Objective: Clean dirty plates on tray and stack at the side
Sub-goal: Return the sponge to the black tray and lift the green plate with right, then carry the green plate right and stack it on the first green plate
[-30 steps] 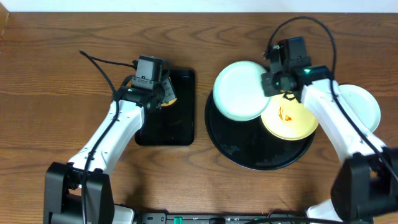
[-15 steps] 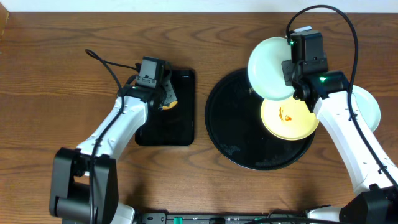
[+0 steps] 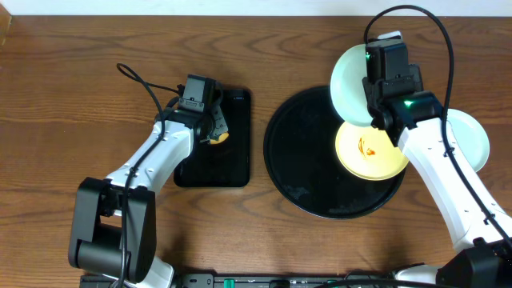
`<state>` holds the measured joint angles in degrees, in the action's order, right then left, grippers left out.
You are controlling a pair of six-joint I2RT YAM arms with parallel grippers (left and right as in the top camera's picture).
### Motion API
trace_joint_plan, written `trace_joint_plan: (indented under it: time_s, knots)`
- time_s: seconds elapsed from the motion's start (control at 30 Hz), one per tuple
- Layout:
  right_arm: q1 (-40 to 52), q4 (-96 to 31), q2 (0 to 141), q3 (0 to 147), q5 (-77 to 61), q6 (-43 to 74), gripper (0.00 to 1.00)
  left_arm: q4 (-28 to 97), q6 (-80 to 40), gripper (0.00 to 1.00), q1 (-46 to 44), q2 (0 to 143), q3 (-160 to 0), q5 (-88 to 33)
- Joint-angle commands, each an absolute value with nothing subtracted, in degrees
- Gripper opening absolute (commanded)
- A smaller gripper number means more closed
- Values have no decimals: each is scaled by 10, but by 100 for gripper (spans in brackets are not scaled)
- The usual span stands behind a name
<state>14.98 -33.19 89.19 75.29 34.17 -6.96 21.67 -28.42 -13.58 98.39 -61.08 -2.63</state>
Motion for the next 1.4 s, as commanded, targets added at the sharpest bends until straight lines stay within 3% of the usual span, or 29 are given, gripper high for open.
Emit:
trace_joint_plan:
  time_s: [0.0,0.2,0.37,0.77,1.23,1.3,1.37]
  knots:
    - [152,-329,883,760,358,-74,1,215,-277,7,-133,988,-604,-23]
    - [150,-325,883,760,358,-68,1,216,-277,8,-133,988,-604,-23]
    - [117,-334,883,760,358,14,1,216,-277,8,-133,988,-604,-23]
    - [-109,-422,884,760,324,209,1,218,-277,7,-133,988,-604,-23]
    - [-277,-445,900,759,190,212,1,219,-277,8,-133,988,-604,-23]
    - [-284,-451,906,759,190,212,6,219,-277,7,-133,988,-604,-23]
    - [-286,-457,911,759,190,212,17,219,-277,8,-133,988,-604,-23]
